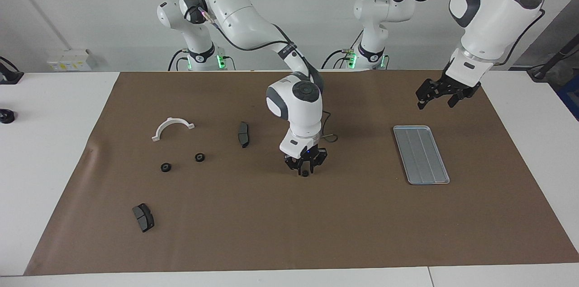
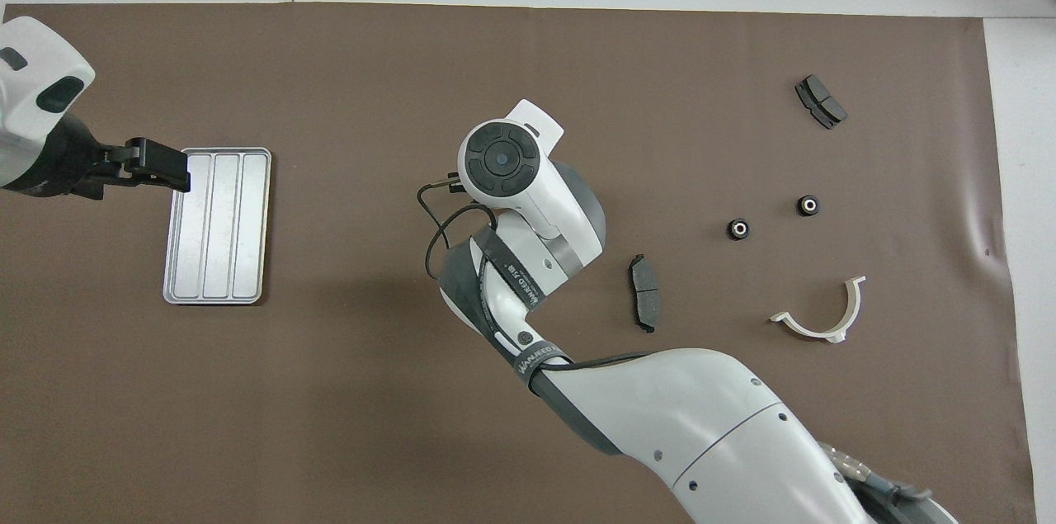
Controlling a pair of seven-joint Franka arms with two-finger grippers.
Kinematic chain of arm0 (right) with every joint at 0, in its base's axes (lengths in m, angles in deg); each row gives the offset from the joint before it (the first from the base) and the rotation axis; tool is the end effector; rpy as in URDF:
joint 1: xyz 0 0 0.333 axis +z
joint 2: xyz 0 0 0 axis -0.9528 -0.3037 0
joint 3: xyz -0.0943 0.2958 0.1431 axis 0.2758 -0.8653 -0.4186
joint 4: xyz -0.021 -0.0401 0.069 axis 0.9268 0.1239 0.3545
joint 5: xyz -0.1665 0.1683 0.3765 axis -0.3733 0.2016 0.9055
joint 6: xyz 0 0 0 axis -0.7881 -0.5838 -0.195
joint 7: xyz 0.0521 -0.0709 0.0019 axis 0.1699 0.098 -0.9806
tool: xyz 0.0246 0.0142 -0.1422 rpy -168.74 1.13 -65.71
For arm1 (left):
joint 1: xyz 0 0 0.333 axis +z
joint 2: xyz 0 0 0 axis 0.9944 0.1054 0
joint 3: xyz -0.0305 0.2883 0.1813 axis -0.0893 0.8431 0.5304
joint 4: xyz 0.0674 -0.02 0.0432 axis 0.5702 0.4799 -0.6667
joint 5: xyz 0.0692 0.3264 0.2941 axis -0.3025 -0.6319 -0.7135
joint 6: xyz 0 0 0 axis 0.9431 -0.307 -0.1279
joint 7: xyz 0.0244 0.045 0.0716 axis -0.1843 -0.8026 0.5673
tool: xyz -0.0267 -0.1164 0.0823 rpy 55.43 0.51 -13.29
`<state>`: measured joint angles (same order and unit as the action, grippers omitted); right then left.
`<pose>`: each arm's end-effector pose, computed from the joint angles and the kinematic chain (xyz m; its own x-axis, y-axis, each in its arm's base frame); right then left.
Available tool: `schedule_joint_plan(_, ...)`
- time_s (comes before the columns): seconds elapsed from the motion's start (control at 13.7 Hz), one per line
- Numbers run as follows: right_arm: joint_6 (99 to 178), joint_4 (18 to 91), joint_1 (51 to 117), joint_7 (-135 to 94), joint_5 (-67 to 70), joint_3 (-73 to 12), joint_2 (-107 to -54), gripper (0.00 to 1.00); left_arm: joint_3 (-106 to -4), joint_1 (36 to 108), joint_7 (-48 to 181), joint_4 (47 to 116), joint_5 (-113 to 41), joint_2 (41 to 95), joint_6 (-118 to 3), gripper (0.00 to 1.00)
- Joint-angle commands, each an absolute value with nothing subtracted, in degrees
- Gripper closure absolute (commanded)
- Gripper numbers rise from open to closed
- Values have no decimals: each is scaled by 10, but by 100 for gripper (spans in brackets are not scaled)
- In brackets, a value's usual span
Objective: Place bearing gear from tray to pile
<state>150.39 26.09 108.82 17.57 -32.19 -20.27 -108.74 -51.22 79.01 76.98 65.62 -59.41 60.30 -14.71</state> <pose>0.6879 0.4672 0.2620 0.9746 0.1089 0.1957 0.1158 -0.9930 -0.0238 0.6249 -0.0522 0.5640 0.9999 0.0107 -0.0065 0.0110 -0.9993 0.0371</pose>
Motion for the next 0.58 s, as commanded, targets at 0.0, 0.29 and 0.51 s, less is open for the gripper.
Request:
schedule_joint_plan(0.0,1518,252,1089,183,-328,-204,-1097,57,-516,797,774,603,-597,614,-89,0)
schedule_joint_plan(0.29,1519,265,1087,180,-330,-204,-1095,57,-516,796,798,629,-595,583,-41,0)
schedule_joint_plan(0.51,1519,271,1089,180,-330,-204,-1092,57,-507,804,804,657,-594,567,-55,0)
